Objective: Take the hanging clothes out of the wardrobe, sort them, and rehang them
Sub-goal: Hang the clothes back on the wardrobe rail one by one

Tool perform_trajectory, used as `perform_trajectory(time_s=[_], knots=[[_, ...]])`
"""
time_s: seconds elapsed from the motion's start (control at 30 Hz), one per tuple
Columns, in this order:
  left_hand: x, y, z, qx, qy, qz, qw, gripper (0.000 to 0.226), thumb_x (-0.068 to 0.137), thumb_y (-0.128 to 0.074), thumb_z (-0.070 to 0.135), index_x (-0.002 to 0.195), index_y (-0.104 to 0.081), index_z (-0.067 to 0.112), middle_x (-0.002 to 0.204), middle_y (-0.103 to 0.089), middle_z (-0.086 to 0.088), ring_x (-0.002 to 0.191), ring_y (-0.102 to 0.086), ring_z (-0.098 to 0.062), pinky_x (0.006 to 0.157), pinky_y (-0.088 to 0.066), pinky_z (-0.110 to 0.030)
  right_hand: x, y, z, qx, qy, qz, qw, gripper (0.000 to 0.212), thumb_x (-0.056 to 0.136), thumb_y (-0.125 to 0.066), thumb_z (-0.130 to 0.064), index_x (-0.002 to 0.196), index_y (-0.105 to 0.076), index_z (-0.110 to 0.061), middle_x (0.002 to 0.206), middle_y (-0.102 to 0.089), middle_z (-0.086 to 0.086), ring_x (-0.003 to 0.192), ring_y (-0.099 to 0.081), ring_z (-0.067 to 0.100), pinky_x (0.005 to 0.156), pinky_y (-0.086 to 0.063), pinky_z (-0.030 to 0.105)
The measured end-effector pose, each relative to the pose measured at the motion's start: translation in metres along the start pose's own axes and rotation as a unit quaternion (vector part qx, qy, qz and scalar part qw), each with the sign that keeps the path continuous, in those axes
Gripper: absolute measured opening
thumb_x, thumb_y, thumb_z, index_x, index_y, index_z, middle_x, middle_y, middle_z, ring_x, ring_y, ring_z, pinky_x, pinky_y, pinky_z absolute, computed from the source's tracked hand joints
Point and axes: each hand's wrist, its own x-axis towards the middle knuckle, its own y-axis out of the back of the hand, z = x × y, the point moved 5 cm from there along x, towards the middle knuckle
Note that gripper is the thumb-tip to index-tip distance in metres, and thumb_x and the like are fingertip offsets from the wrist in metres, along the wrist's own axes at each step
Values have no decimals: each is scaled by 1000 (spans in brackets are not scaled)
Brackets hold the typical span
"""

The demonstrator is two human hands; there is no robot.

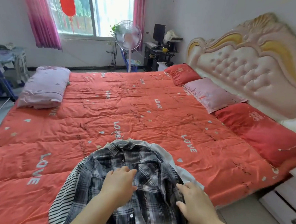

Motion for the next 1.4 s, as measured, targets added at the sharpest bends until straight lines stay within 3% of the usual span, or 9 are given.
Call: perform_trajectory(time_s=[0.5,0.83,1.0,1.23,1.4], knots=[[161,17,-117,-55,118,-19,991,50,94,-49,38,140,-36,22,135,-43,0,122,-44,-23,100,-37,-37,261,-7,-71,-9,111,-83,990,46,92,-52,-34,137,-43,-23,133,-45,-1,123,-43,21,102,-39,36],[261,-39,-175,-101,228,-49,967,47,96,-44,37,140,-35,22,132,-43,3,119,-45,-20,99,-36,-33,469,-111,-104,-58,181,-196,962,43,93,-50,-31,134,-45,-19,132,-48,5,120,-46,24,96,-42,34],[294,-80,-195,-133,256,-52,956,47,96,-42,37,141,-33,24,130,-42,6,118,-43,-17,101,-34,-31,545,-168,-115,-59,171,-172,968,46,94,-49,-32,135,-38,-17,131,-48,7,113,-52,28,86,-45,35],[302,-116,-213,-136,278,-70,948,44,97,-42,36,138,-34,24,131,-40,6,122,-38,-15,104,-28,-30,587,-233,-130,-37,149,-151,977,55,90,-55,-28,137,-31,-14,125,-56,8,115,-51,28,91,-43,37],[298,-115,-224,-128,288,-51,948,47,97,-41,36,141,-31,24,131,-40,7,122,-39,-15,106,-29,-31,578,-224,-130,7,178,-74,981,31,89,-52,-8,120,-50,-6,110,-57,15,89,-59,36,66,-47,41]])
